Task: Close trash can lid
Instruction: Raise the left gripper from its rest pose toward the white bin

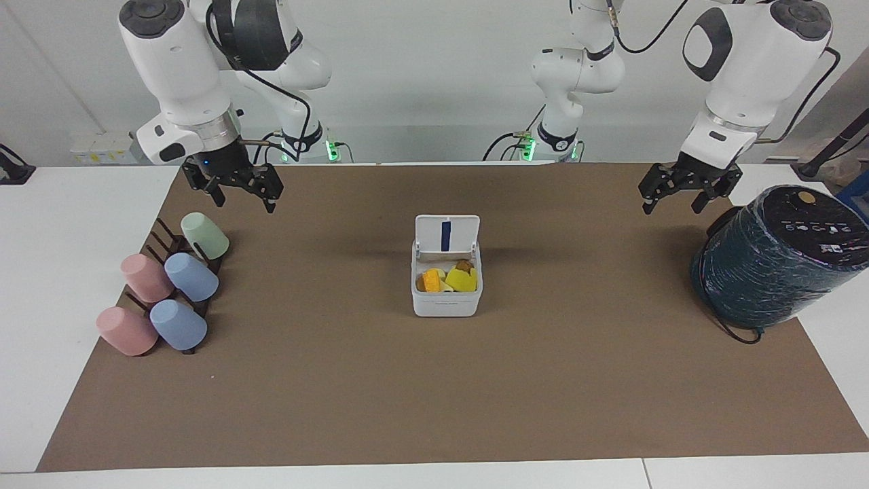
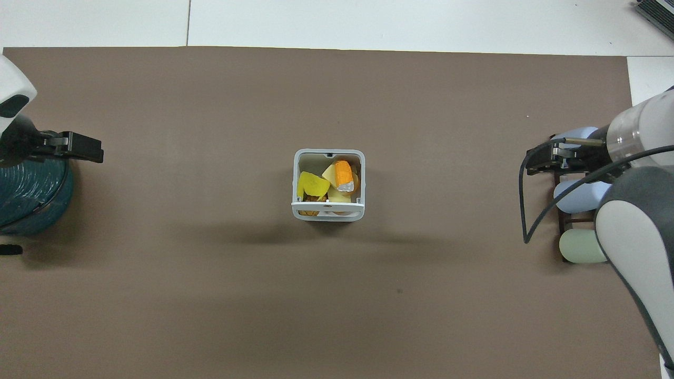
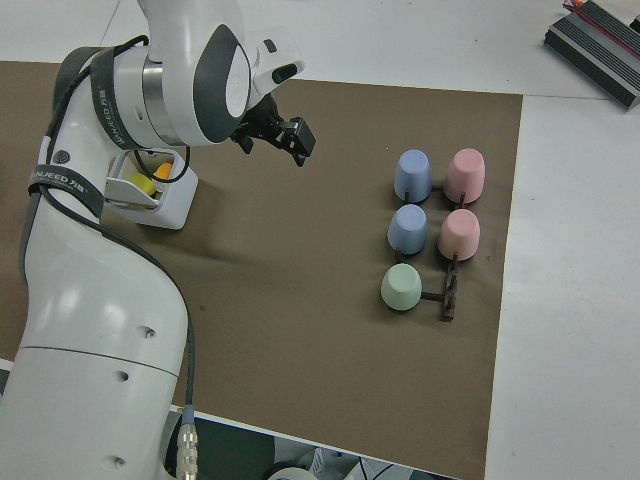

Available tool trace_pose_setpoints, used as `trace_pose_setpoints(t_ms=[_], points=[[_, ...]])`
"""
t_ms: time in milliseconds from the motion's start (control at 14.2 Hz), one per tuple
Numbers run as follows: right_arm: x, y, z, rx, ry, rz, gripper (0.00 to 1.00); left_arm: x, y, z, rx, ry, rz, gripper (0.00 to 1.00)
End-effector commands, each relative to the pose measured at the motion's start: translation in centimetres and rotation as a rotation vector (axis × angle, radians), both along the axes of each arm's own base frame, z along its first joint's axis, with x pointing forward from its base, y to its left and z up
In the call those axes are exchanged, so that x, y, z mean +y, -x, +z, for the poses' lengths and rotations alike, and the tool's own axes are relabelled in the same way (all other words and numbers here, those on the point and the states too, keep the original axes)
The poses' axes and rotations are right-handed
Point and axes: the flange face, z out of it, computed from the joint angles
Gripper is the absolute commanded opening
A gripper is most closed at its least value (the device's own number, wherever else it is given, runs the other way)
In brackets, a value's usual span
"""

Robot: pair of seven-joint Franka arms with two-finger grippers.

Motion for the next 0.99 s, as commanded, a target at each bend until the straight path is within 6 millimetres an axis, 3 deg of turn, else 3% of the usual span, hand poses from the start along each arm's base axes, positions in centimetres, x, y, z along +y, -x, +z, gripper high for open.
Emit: trace_pose_setpoints(t_ms=[0, 353, 494, 706, 847, 918], points=[[-0.4, 0.1, 0.3, -0.002, -0.002, 0.022, 1.00, -0.1, 0.9, 0.2, -0.007, -0.018, 0.023, 1.00], [-0.4, 0.1, 0.3, -0.002, -0.002, 0.021, 1.00, -0.2, 0.9, 0.2, -0.004, -0.018, 0.023, 1.00], [-0.4, 0.1, 0.3, -0.002, -0.002, 0.021, 1.00, -1.6, 1.4, -0.1, 0.013, -0.018, -0.001, 1.00], [-0.4, 0.1, 0.3, -0.002, -0.002, 0.021, 1.00, -6.5, 3.3, -1.3, 0.048, -0.015, -0.019, 1.00], [-0.4, 0.1, 0.3, -0.002, -0.002, 0.021, 1.00, -11.3, 6.0, -2.9, 0.068, -0.010, 0.009, 1.00], [-0.4, 0.1, 0.3, -0.002, -0.002, 0.021, 1.00, -13.2, 7.4, -3.5, 0.074, -0.006, 0.019, 0.95]])
